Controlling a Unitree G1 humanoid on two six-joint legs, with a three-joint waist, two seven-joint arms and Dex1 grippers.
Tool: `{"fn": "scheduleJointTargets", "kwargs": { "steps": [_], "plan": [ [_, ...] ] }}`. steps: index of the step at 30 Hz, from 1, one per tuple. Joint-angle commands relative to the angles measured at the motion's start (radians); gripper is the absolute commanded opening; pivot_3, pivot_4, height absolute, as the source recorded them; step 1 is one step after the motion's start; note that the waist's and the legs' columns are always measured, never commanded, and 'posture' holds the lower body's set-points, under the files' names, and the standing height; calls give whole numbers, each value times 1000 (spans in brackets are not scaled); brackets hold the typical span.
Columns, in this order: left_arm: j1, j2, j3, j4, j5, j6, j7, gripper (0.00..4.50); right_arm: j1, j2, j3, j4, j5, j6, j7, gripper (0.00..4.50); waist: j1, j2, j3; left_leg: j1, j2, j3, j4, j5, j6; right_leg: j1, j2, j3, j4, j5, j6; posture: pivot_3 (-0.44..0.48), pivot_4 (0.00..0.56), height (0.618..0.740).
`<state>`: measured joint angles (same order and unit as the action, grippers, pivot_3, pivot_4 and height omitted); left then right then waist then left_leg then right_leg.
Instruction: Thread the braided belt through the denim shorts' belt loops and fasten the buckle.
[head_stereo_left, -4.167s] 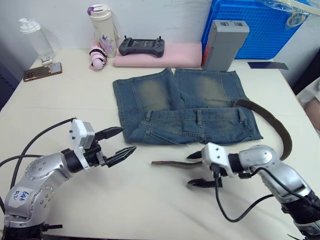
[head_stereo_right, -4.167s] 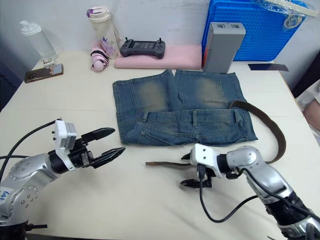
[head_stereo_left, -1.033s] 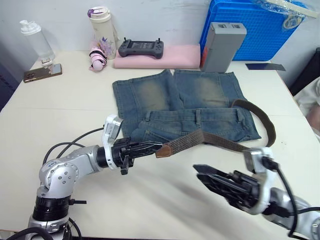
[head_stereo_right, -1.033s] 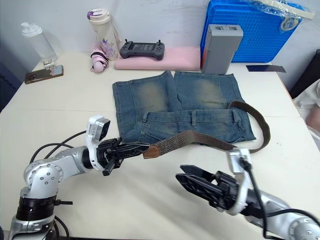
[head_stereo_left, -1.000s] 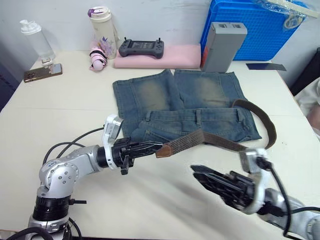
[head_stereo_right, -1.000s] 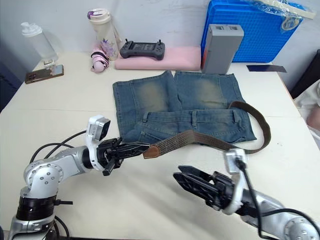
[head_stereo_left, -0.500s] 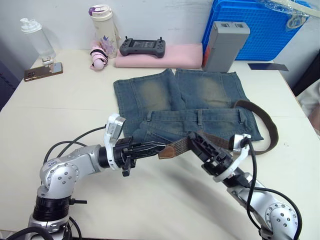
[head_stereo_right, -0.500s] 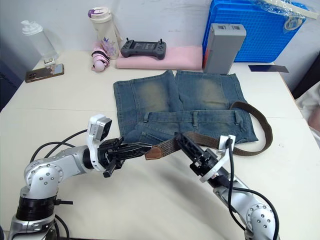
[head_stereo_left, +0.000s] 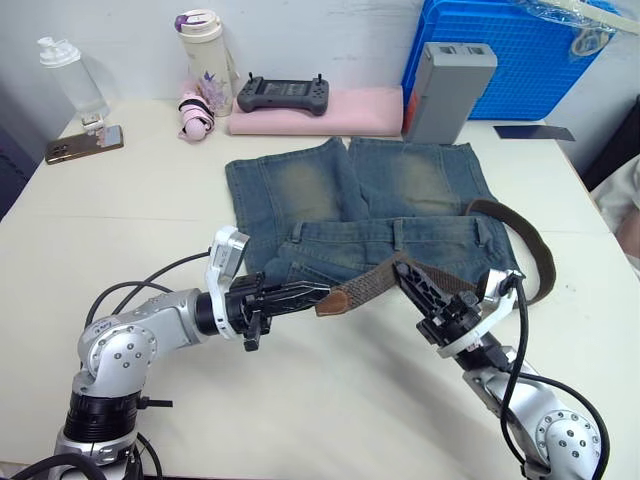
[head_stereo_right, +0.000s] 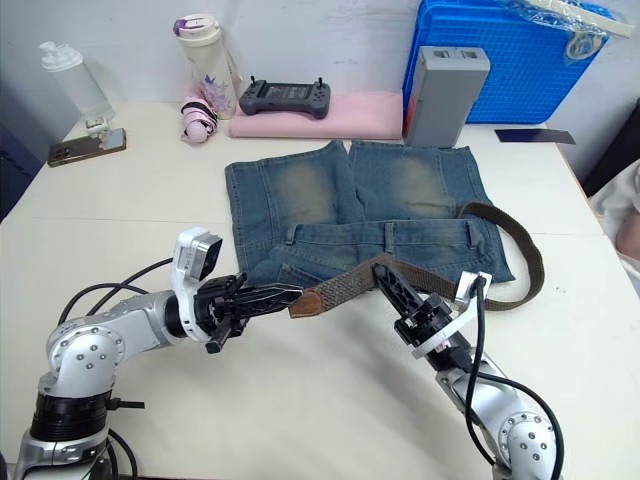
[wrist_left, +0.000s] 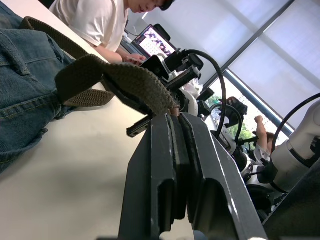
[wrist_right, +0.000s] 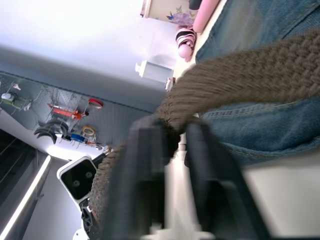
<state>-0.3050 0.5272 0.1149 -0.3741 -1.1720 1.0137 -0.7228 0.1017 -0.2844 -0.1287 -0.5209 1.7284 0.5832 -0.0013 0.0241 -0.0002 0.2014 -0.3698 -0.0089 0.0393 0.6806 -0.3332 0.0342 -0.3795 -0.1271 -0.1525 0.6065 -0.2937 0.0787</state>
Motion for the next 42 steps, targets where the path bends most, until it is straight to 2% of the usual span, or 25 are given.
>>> {"fn": "scheduleJointTargets", "kwargs": {
  "steps": [1,3,4,5,8,12,13,15,18,23,29,34,37,42],
  "plan": [
    [-13,3,0,-21,-2,-16,-3,0,-8,14,-26,-17,22,-29,-13,28,0,0,0,0,0,0,0,0,0,0,0,0,0,0,0,0,150,724],
    [-5,13,-11,-37,28,-34,-18,0,-13,19,-35,-21,32,-41,-25,28,0,0,0,0,0,0,0,0,0,0,0,0,0,0,0,0,150,724],
    [-6,9,-7,-32,28,-35,-8,763,-16,21,-40,-24,38,-48,-30,0,0,0,0,0,0,0,0,0,0,0,0,0,0,0,0,0,150,724],
    [-7,5,-4,-27,26,-35,0,1070,-18,22,-43,-26,41,-51,-33,0,0,0,0,0,0,0,0,0,0,0,0,0,0,0,0,0,150,724],
    [-13,14,-4,-16,37,-43,-13,2409,-26,37,-55,-37,56,-71,-34,0,0,0,0,0,0,0,0,0,0,-1,0,0,0,0,0,0,150,724],
    [-32,48,-25,0,139,-108,-54,4234,-29,61,-107,-79,97,-122,-15,0,0,1,1,-1,0,0,0,0,0,-1,0,0,0,0,0,0,150,724],
    [-41,56,-36,19,182,-140,-70,4442,-21,66,-128,-96,111,-137,-10,0,0,2,1,-1,0,0,0,0,0,-2,0,0,0,0,0,0,150,724],
    [-64,80,-84,67,306,-244,-127,4442,11,63,-178,-134,137,-159,5,0,3,3,1,-1,0,1,0,0,0,-2,0,1,1,0,0,0,150,724],
    [-120,96,-227,177,569,-497,-213,4442,83,49,-253,-172,180,-176,33,0,8,3,1,-1,0,1,-2,0,0,-3,0,1,0,0,0,0,150,724],
    [-275,6,-420,493,947,-980,-255,4442,157,35,-329,-213,243,-191,71,0,13,3,1,-2,0,7,-3,-1,2,-5,1,5,-1,0,0,0,150,724],
    [-472,-152,-519,889,1198,-1336,-176,4442,185,31,-341,-225,244,-205,98,0,14,2,1,-4,0,16,-4,-1,4,-14,1,13,5,1,1,0,150,724],
    [-584,-240,-554,1133,1352,-1461,-44,4442,185,34,-344,-225,244,-223,123,0,13,2,1,-4,0,20,-4,-1,6,-15,1,15,5,2,3,0,150,724],
    [-613,-249,-547,1198,1378,-1494,-29,3487,180,31,-337,-226,242,-231,123,0,13,2,1,-3,0,22,-3,-1,8,-14,0,17,5,3,5,0,150,724],
    [-616,-198,-529,1221,1427,-1493,10,1180,157,36,-313,-233,219,-249,94,0,3,1,0,-2,0,23,-1,-2,9,-14,-1,20,4,3,5,0,150,724]
  ]
}}
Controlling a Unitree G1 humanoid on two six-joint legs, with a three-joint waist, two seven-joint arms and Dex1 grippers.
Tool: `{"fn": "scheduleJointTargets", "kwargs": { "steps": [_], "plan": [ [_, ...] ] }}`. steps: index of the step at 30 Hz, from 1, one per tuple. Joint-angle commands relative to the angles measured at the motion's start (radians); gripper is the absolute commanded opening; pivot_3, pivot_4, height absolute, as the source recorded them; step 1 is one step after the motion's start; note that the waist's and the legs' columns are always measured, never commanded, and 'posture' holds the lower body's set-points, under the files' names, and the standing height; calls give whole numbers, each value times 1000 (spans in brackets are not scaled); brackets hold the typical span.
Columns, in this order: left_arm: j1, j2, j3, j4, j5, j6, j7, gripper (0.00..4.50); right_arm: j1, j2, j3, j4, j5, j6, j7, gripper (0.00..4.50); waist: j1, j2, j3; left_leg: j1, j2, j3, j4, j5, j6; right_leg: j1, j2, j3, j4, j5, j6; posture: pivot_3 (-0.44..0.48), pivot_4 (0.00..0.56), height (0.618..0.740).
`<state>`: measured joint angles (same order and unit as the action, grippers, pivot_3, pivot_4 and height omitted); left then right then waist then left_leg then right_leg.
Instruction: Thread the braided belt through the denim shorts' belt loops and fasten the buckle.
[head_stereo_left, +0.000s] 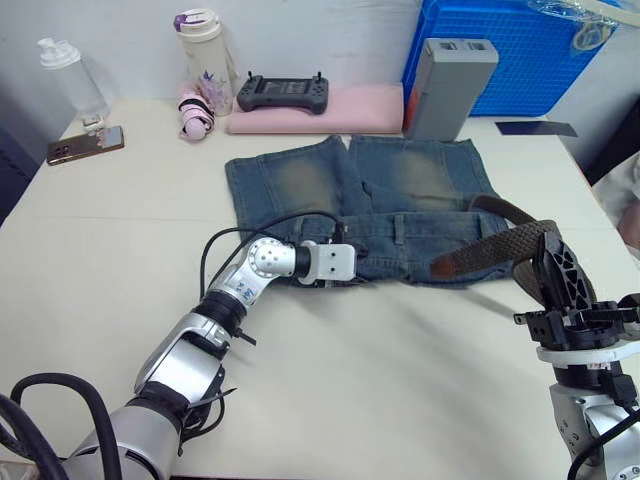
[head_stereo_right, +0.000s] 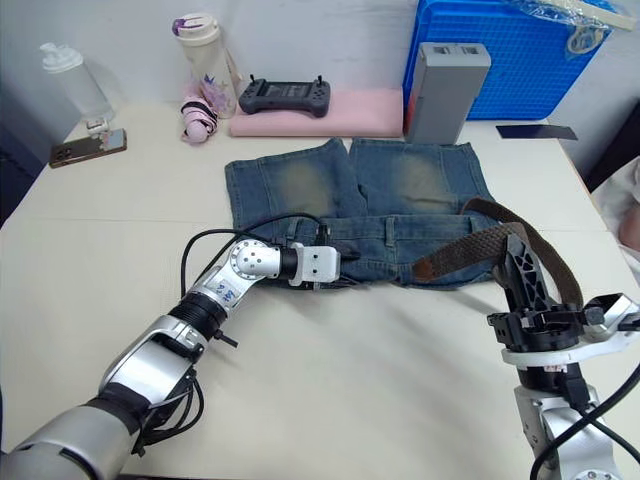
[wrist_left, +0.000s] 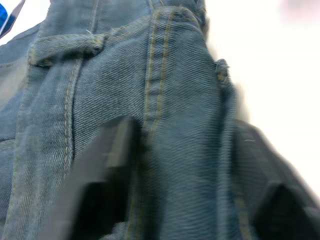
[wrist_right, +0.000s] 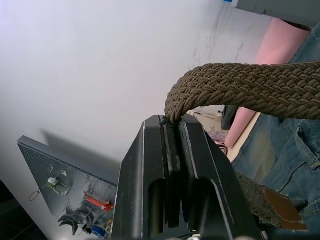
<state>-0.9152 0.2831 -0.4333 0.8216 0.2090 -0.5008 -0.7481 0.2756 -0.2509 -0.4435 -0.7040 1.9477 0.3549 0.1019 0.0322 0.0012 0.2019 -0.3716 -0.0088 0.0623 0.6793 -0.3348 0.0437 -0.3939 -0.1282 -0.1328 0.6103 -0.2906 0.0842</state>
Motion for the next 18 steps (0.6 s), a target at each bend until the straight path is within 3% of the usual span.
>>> {"fn": "scheduleJointTargets", "kwargs": {
  "steps": [1,2,8,12,18],
  "plan": [
    [-4,52,22,25,50,23,39,686,-21,2,7,-52,-4,-24,-15,0,-9,0,0,0,0,0,0,0,0,0,0,0,0,0,0,0,150,724],
    [18,85,40,-5,43,34,36,275,-34,1,19,-53,-15,-28,-31,0,-11,0,0,1,0,0,0,0,0,0,0,1,0,0,0,0,150,724],
    [287,330,188,-388,-71,166,-52,275,-88,-17,49,-54,-51,-48,-105,0,-61,0,0,3,3,4,-7,2,-5,-3,2,3,5,-1,-2,0,150,724],
    [602,514,349,-731,-203,291,-120,275,-141,-51,48,-44,-48,-57,-158,0,-77,0,0,6,3,4,-13,3,-7,-4,3,3,5,-3,-5,0,150,724],
    [855,589,483,-874,-257,343,-105,275,-206,-96,103,-3,-48,-19,-203,0,-52,0,0,6,3,3,-12,3,-6,-3,1,4,1,-3,-5,0,150,724]
  ]
}}
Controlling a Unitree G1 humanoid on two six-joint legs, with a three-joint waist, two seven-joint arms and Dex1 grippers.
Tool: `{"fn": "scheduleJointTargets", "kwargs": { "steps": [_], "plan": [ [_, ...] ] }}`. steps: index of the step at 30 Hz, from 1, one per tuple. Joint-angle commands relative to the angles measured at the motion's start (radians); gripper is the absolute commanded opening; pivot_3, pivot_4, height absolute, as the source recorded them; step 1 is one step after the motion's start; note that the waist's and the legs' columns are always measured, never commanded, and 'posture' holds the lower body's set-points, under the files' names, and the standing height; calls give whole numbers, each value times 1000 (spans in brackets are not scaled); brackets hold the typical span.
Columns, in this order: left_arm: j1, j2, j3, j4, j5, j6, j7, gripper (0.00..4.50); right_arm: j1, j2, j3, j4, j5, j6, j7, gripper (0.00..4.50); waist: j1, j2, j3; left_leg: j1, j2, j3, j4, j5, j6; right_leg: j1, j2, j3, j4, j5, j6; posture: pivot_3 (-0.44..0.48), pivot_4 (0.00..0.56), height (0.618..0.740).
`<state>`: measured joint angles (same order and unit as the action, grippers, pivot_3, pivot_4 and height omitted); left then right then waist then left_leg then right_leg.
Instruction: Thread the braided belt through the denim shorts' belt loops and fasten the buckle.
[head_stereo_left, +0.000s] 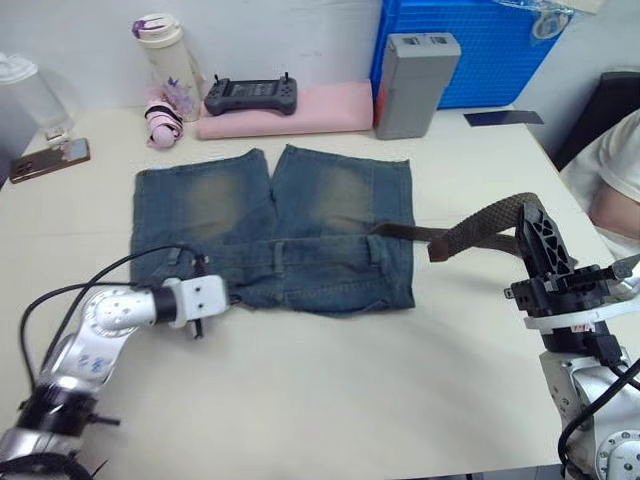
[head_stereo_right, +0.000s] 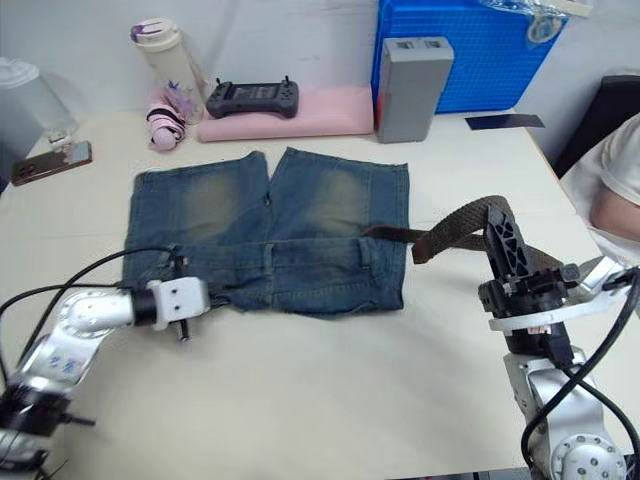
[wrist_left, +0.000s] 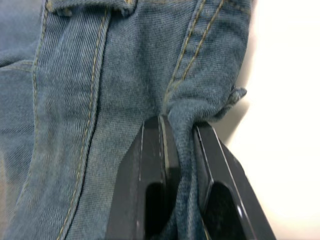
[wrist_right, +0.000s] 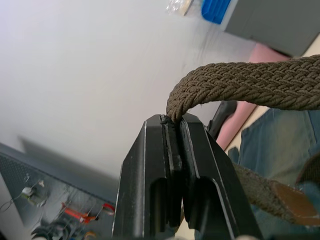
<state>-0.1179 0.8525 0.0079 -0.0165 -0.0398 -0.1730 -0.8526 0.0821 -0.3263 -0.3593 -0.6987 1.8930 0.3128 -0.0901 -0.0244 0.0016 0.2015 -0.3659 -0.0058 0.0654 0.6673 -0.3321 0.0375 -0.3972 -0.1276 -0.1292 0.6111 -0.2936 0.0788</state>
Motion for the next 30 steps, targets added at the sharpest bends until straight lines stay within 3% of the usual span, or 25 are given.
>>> {"fn": "scheduleJointTargets", "kwargs": {
  "steps": [1,6,11,14,16,18,24,30],
  "plan": [
    [72,8,54,-46,-29,21,2,275,-15,-23,30,-2,6,30,-14,0,10,0,0,0,0,0,0,0,0,0,0,0,0,0,0,0,150,724],
    [125,2,94,-97,-104,54,-28,2228,-28,-15,71,20,13,44,-40,0,23,0,0,-1,0,0,0,-1,0,-1,0,-1,1,0,0,0,150,724],
    [152,89,177,-194,-310,276,-168,4379,-50,-3,108,45,-2,41,-89,0,22,0,0,-2,0,0,0,-1,0,-1,0,-1,1,0,0,0,150,724],
    [89,116,226,-250,-497,490,-198,4379,-69,21,122,59,-7,29,-107,0,23,0,0,-2,0,0,0,-1,0,-1,0,-2,2,0,0,0,150,724],
    [-51,45,217,-276,-657,626,-138,4379,-101,64,142,103,-32,12,-124,0,29,0,0,-3,0,-1,1,-1,-1,-1,0,-2,2,0,0,0,150,724],
    [-148,-39,161,-301,-713,698,-86,4379,-127,93,158,149,-74,12,-125,0,38,0,0,-3,-1,-3,3,0,-1,0,0,-2,3,0,1,0,150,724],
    [-239,-233,34,-265,-627,694,-1,4379,-168,166,176,258,-187,13,-87,0,21,0,0,-4,-2,0,6,-1,0,-1,2,-1,7,1,1,0,150,724],
    [-265,-266,21,-257,-602,692,0,4379,-189,218,149,314,-266,-1,-36,0,22,0,0,-4,0,0,8,0,-1,-1,4,0,8,0,0,0,150,724]
  ]
}}
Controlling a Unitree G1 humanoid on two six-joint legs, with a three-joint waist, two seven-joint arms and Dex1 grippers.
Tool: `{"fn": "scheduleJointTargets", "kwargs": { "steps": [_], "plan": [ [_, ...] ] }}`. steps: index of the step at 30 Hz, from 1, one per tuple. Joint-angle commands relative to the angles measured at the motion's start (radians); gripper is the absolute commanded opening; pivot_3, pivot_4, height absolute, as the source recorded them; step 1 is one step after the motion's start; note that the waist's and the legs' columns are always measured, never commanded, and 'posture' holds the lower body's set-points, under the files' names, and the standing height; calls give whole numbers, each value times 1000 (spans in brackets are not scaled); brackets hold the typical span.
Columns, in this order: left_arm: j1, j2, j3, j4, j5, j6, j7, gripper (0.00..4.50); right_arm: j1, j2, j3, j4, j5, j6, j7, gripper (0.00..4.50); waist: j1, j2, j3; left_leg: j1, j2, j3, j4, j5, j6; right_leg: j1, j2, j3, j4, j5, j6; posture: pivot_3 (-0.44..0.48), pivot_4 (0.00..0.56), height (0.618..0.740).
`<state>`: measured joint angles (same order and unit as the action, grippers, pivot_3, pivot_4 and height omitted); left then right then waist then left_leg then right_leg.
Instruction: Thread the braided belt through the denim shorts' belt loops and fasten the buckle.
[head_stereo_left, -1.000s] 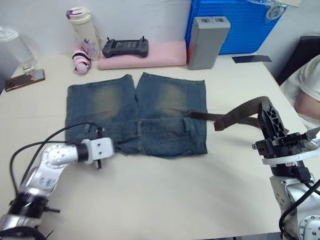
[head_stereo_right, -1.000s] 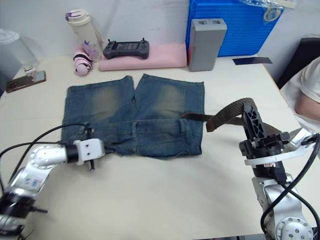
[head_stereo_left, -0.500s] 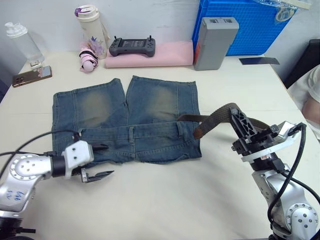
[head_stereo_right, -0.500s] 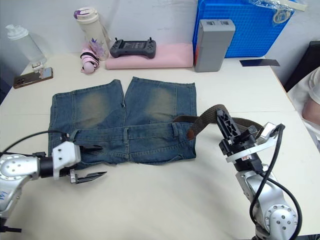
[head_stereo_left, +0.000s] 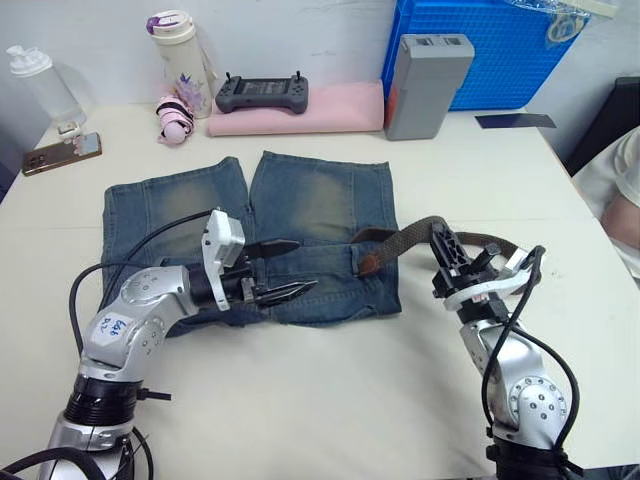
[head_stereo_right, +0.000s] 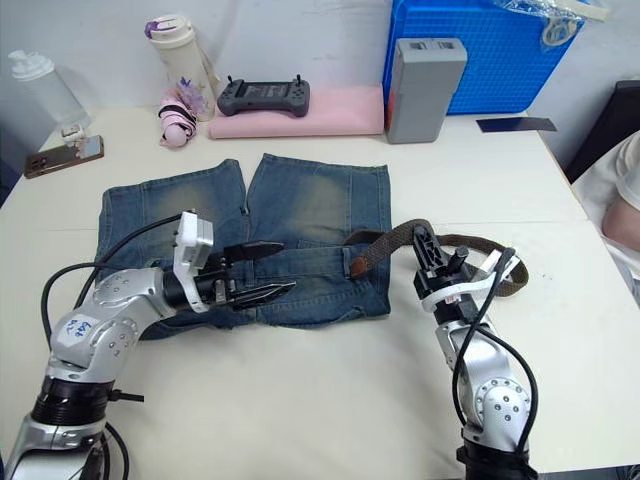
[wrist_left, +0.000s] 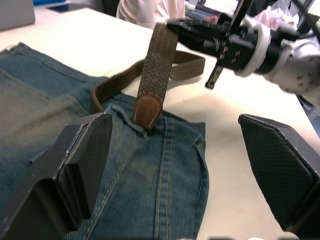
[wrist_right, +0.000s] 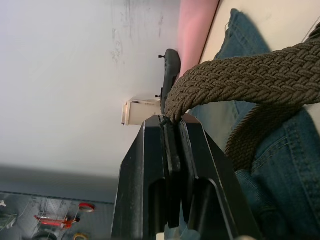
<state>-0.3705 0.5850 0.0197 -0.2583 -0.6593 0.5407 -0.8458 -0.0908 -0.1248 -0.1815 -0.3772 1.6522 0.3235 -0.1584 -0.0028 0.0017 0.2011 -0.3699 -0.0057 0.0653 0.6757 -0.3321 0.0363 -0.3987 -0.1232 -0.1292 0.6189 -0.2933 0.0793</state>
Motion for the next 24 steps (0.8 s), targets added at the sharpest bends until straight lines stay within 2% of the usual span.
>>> {"fn": "scheduleJointTargets", "kwargs": {
  "steps": [1,14,24],
  "plan": [
    [-11,5,5,-13,25,-25,-13,4379,-20,23,-34,2,-32,-10,36,0,0,0,0,0,0,0,1,0,0,0,0,0,1,0,0,0,150,724],
    [-1,17,5,-22,62,-19,-39,4379,-31,61,-112,41,-47,8,88,0,1,0,0,0,0,0,2,-1,0,0,-1,1,1,0,0,0,150,724],
    [-10,27,9,-28,64,-4,-39,4379,-18,67,-115,44,-98,35,147,0,1,0,0,0,0,0,2,-1,1,0,-1,1,1,0,0,0,150,724]
  ]
}}
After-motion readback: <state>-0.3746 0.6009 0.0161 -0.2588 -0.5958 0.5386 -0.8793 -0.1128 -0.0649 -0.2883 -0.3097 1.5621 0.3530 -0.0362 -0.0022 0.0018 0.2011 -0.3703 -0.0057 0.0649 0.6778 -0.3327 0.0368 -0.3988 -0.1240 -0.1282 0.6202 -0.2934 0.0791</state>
